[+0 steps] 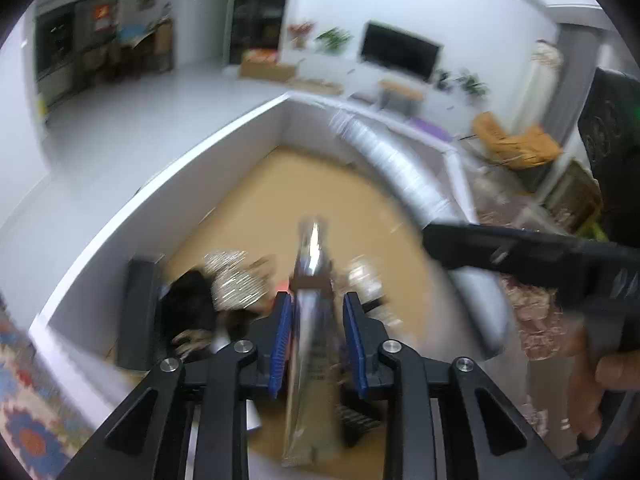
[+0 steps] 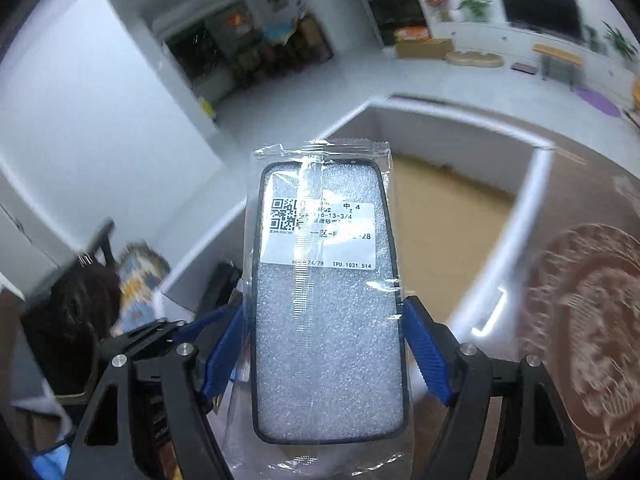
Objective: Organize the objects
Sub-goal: 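Carry the tube and phone case into the bin and release both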
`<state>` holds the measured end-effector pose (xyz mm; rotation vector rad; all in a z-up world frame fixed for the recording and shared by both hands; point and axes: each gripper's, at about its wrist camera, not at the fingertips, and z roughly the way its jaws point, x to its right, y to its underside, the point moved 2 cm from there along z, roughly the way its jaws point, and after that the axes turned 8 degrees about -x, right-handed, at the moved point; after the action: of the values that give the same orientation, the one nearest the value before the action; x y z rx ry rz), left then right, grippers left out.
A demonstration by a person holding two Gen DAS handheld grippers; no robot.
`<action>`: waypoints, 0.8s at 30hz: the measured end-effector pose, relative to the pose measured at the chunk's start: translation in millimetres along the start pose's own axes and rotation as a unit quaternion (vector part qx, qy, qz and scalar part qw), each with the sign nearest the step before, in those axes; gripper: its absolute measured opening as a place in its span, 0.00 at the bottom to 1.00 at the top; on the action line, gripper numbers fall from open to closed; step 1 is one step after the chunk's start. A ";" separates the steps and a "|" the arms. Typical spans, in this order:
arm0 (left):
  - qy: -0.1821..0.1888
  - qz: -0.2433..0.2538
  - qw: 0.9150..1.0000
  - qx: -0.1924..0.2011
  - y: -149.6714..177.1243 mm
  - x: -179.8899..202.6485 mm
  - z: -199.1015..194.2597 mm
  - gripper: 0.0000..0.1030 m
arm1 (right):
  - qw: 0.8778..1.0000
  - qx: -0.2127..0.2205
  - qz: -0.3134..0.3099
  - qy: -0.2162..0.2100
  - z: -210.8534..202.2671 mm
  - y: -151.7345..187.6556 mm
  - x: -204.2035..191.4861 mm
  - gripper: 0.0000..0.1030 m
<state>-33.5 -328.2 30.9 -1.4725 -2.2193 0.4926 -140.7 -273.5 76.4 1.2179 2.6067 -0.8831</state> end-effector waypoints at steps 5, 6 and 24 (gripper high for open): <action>-0.053 -0.030 0.997 0.041 8.2 -15.6 -8.4 0.95 | 0.998 -0.064 -0.005 0.011 55.5 4.0 -8.5 0.78; -0.065 -0.029 0.996 0.049 10.1 -20.4 -12.0 0.96 | 0.998 -0.053 -0.007 0.011 50.0 6.5 -7.7 0.79; -0.132 -0.072 0.988 0.039 18.9 -10.9 -44.0 1.00 | 0.992 -0.003 -0.023 0.124 -19.9 43.5 11.9 0.94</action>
<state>8.3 -328.8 56.7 -1.2579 -2.4560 0.7543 -114.1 -232.7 68.9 1.3505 2.8362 -0.7752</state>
